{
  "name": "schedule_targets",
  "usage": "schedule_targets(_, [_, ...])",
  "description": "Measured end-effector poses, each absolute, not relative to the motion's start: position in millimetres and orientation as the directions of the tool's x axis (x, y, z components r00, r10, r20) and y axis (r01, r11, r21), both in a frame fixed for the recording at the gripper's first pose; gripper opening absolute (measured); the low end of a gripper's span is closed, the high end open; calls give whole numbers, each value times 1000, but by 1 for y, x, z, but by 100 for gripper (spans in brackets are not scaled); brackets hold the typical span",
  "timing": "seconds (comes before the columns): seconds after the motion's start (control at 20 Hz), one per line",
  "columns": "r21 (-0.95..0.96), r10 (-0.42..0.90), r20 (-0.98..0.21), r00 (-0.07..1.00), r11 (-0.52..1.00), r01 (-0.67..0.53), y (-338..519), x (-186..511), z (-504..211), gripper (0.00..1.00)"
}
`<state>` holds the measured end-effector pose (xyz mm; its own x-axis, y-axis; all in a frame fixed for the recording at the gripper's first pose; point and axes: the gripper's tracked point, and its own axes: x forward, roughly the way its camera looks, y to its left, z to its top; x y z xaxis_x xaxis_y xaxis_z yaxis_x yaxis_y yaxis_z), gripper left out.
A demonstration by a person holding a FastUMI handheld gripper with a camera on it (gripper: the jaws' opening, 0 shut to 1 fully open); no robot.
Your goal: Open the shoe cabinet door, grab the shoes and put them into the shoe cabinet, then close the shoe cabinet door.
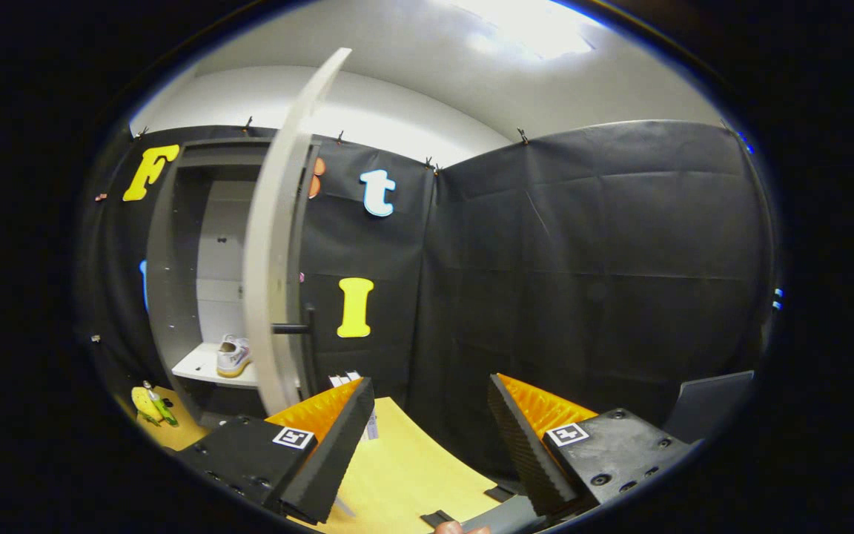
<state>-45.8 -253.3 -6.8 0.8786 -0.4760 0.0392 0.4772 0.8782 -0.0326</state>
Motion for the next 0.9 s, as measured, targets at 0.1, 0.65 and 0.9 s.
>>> schedule_targets(0.1, [19, -442, -17, 897, 897, 442, -257, -19, -19, 98])
schedule_targets(0.65, [70, -348, -56, 936, 934, 351, -226, 15, -34, 98])
schedule_targets(0.9, [78, -328, -59, 943, 940, 332, -182, 8, -35, 97])
